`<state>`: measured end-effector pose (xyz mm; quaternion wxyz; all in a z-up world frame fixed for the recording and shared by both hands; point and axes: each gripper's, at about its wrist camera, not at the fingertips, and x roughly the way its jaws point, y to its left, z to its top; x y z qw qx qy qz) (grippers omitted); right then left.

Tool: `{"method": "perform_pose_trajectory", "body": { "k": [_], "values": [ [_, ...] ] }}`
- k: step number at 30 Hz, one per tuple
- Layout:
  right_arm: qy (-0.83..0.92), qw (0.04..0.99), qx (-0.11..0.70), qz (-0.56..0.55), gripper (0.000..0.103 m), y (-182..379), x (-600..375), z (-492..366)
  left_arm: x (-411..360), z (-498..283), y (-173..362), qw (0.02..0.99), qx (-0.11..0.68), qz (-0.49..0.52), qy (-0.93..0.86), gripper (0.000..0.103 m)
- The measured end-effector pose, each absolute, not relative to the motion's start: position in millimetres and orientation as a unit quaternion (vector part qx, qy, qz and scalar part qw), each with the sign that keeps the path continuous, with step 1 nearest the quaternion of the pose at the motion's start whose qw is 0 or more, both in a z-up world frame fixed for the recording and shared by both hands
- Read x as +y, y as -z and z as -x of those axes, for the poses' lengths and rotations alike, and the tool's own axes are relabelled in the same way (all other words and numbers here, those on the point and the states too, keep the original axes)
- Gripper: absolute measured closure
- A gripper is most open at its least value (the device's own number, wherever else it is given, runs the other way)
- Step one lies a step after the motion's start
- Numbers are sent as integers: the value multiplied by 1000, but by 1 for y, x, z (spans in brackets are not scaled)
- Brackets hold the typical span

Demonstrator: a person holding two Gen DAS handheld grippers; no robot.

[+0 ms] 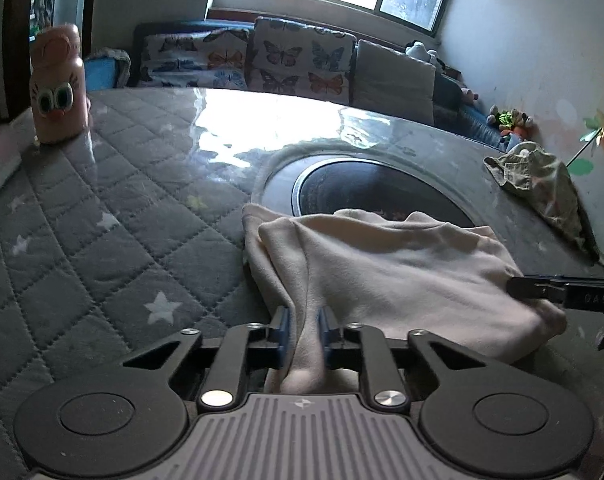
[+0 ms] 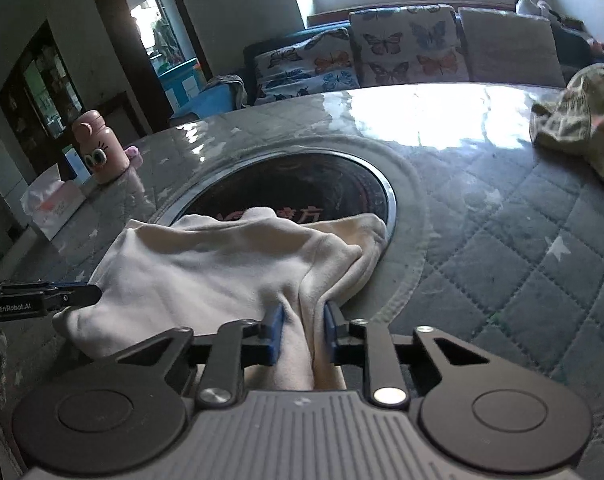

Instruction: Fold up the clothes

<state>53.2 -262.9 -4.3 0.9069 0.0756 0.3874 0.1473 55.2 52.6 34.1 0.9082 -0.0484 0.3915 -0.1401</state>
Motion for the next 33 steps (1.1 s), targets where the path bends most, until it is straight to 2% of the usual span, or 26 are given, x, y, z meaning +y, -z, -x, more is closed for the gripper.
{"method": "perform_pose_trajectory", "body": {
  "k": [6,17,20,25,29,32,33],
  "values": [
    [-171,915,361,-51,87,-20,-242,-53,54,-38,-55,927,349,24,132,91],
    [-258,905,338,5,87,-54,-157,-83,129,-28,-76,945,318,45,55,91],
    [-281,902,329,13,87,-61,-132,-92,151,-26,-83,951,305,44,27,101],
    [-302,897,321,31,88,-65,-95,-115,186,-28,-93,956,287,54,-18,101],
    [-290,896,335,30,88,-54,-85,-129,202,-27,-82,948,309,76,-23,100],
    [-286,895,341,35,88,-49,-92,-125,199,-27,-67,939,331,89,-15,96],
    [-282,895,342,39,88,-48,-94,-125,197,-28,-62,936,338,93,-14,91]
  ]
}}
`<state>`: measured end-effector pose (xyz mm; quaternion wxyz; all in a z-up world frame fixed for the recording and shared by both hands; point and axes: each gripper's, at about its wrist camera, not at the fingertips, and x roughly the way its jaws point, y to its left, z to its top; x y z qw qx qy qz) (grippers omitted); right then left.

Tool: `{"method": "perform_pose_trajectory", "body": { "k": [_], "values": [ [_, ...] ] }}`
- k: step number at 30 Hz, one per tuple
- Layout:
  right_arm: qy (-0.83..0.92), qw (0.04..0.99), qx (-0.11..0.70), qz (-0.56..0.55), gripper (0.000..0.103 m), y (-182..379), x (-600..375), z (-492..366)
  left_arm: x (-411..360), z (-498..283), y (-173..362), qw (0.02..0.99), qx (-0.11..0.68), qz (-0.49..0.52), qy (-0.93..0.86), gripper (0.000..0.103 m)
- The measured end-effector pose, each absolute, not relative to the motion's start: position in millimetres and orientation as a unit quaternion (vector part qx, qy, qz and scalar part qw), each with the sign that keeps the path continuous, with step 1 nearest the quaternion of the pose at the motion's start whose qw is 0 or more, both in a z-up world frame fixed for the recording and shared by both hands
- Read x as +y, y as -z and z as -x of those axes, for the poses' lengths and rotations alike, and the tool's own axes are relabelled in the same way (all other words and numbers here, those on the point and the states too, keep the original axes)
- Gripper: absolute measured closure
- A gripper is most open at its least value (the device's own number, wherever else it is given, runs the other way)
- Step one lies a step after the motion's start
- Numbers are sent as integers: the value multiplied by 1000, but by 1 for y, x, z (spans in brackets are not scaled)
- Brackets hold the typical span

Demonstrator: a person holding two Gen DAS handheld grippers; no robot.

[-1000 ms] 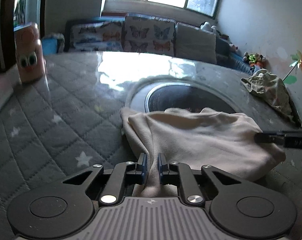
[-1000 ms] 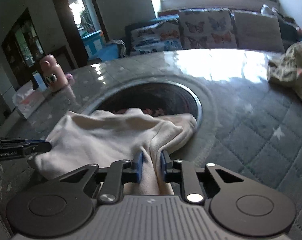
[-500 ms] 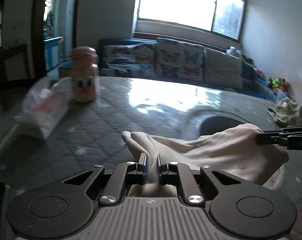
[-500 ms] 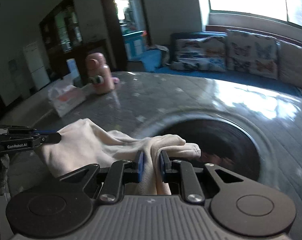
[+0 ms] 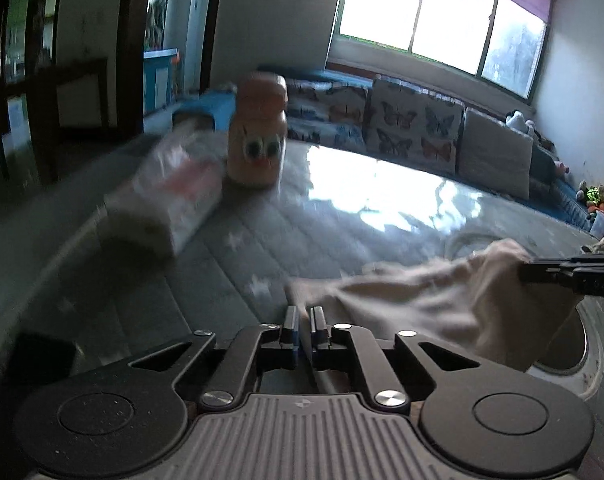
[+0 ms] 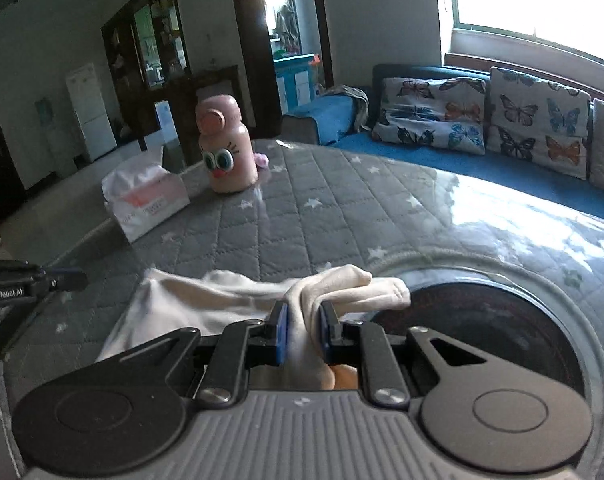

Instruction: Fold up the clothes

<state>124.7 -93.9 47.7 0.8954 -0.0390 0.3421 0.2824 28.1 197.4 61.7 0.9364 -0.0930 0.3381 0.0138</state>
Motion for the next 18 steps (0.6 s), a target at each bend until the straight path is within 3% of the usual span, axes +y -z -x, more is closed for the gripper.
{"method": "perform_pose_trajectory", "body": {
  "k": [1,3,6,8,11,13,15,17,18],
  "values": [
    [-279,896,344,40,88,-46,-96,-125,195,-30,-56,933,346,97,-11,88],
    [-274,895,349,35,88,-43,-101,-127,189,-33,-46,928,359,104,-14,68],
    [-268,894,358,24,87,-39,-105,-131,184,-39,-34,920,372,122,-14,55],
    [-267,893,362,19,87,-35,-106,-135,182,-41,-29,916,379,130,-20,49],
    [-266,892,366,17,87,-31,-106,-137,184,-44,-25,912,382,146,-28,48],
    [-266,891,368,17,87,-29,-106,-137,182,-45,-24,913,381,145,-25,50],
    [-268,891,365,18,87,-31,-105,-137,181,-47,-24,912,380,152,-13,78],
    [-271,892,362,19,87,-33,-103,-136,181,-47,-25,913,376,156,-3,91],
    [-273,893,358,22,87,-36,-102,-135,180,-47,-27,916,372,150,-5,93]
  ]
}}
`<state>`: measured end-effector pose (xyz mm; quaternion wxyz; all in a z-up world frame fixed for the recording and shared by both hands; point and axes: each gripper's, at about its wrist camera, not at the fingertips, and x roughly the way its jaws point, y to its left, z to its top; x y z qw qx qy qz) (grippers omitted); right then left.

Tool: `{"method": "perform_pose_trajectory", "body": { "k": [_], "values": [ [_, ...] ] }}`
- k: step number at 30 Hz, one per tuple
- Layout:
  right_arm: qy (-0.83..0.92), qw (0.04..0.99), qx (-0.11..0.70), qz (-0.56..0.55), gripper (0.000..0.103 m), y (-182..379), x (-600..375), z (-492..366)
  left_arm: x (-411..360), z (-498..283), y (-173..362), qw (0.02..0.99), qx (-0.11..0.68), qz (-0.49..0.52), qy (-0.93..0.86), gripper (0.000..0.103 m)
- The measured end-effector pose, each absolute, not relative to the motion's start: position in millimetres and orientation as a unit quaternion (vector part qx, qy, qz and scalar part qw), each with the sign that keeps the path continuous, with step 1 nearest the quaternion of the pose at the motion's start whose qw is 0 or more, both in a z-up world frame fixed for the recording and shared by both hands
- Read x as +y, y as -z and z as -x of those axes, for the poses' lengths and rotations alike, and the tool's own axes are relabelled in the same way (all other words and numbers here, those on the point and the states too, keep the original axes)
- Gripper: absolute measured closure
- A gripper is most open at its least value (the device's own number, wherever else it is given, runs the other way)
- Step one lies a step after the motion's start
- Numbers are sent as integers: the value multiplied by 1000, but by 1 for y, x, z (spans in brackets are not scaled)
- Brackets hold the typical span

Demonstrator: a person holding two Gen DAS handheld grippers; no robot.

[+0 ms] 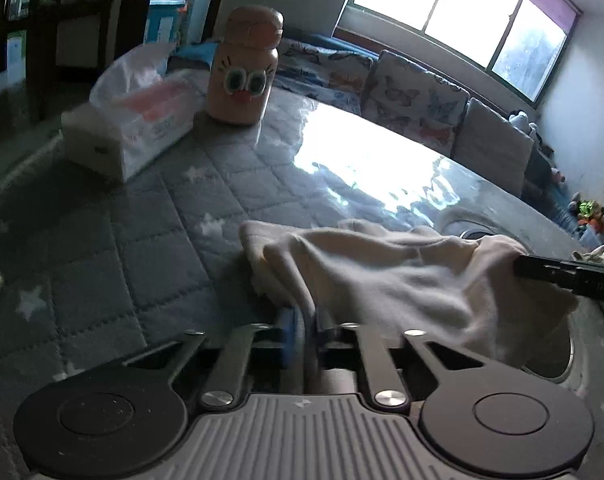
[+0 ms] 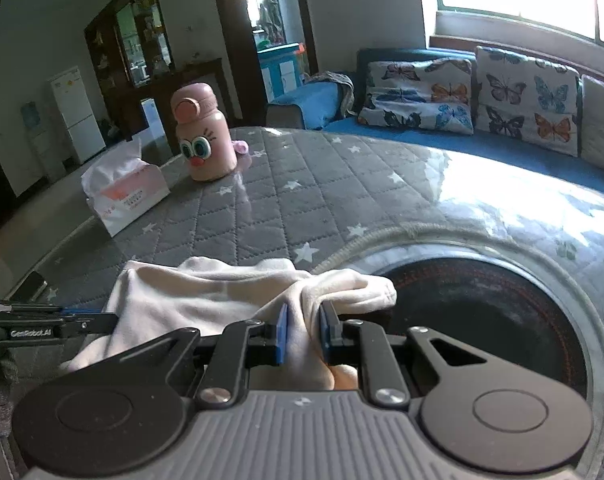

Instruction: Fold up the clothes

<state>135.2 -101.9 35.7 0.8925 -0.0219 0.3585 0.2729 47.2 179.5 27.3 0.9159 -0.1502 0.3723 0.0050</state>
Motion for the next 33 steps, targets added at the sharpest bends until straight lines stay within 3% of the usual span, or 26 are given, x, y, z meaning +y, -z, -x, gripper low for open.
{"method": "perform_pose_trajectory", "body": {
  "k": [10,17,22,24,25,31,33],
  "values": [
    [-311,897,314,20,88,-60,-71,-131,198,-36,-78,944,309,104,-44,94],
    [-319,878,355,20,86,-31,-53,-145,219,-42,-57,929,348,96,-80,93],
    [-289,876,382,48,76,-14,-53,-149,224,-42,-40,919,375,83,-91,84],
    [-289,881,372,48,76,-20,-55,-148,225,-41,-46,923,365,80,-95,61],
    [-290,883,366,46,76,-23,-55,-147,225,-40,-49,925,359,79,-97,56],
    [-312,882,353,34,76,-30,-41,-153,214,-50,-60,935,340,62,-84,56],
    [-317,876,360,40,76,-23,-32,-156,209,-57,-56,934,344,60,-75,61]
  ]
}}
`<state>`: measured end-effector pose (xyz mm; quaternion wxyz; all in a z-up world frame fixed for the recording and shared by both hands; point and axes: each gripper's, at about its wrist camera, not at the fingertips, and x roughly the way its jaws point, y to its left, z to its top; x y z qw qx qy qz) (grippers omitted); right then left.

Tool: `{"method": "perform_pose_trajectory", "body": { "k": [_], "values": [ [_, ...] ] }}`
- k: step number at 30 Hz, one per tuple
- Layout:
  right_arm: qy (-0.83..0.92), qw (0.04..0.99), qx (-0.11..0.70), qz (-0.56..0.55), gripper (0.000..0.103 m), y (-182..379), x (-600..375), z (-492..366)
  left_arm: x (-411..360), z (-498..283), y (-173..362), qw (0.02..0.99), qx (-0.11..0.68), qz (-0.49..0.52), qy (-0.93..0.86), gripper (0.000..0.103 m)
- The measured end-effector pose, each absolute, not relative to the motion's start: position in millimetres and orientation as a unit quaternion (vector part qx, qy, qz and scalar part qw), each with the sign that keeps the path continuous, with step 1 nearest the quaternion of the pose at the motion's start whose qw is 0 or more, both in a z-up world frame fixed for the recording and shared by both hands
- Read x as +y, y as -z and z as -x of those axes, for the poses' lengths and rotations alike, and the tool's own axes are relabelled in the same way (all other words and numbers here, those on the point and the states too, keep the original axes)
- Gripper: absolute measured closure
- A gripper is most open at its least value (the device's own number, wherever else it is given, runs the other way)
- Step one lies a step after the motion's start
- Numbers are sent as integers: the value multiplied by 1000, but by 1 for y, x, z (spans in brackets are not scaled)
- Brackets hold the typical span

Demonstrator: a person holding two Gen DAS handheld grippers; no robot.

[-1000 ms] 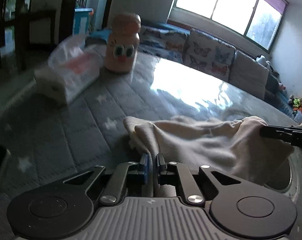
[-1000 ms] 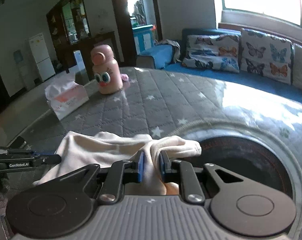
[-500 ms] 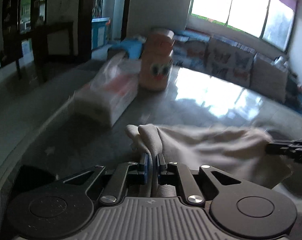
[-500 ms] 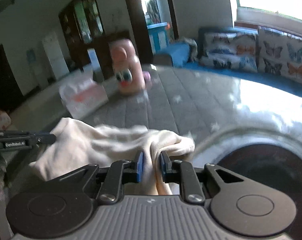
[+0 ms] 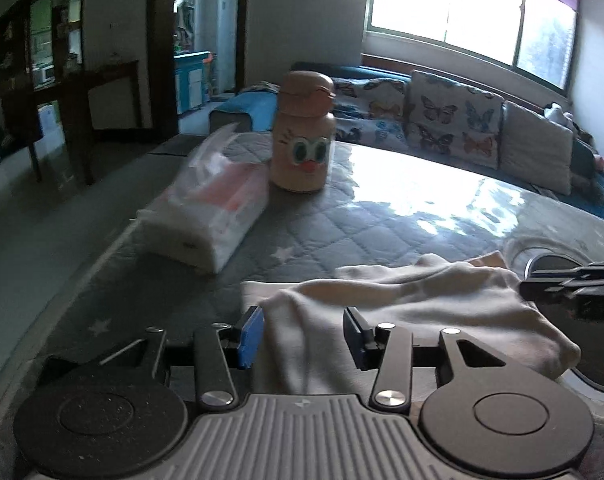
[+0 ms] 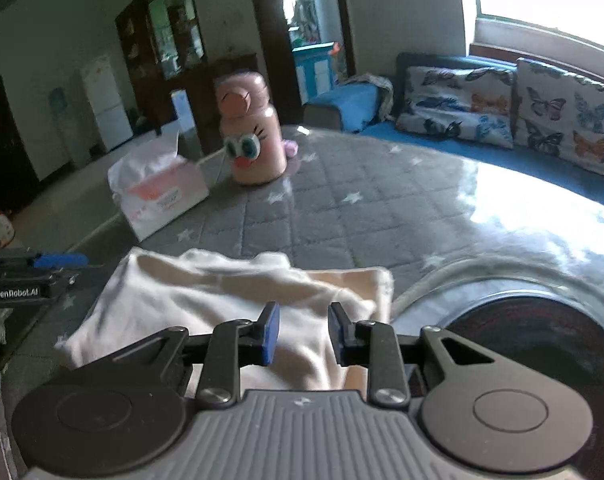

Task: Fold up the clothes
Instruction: 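Lower the sweatshirt onto the quilted table and open both grippers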

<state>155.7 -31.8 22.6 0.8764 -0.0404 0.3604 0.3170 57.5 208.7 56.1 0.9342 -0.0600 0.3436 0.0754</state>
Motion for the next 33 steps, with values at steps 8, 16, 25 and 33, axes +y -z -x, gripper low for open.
{"method": "perform_pose_trajectory", "body": {
  "k": [8,16,25,33],
  "values": [
    [-304,871,384,46,77,4,-25,-171,200,-88,-33,926,368,48,-63,63],
    [-316,875,367,22,77,-9,-19,-179,202,-98,-31,926,368,45,-63,64],
    [-309,873,374,44,87,9,16,-197,206,-105,-23,923,376,44,-68,62],
    [-328,868,369,52,86,-10,6,-180,202,-92,-33,929,364,42,-63,63]
  ]
}}
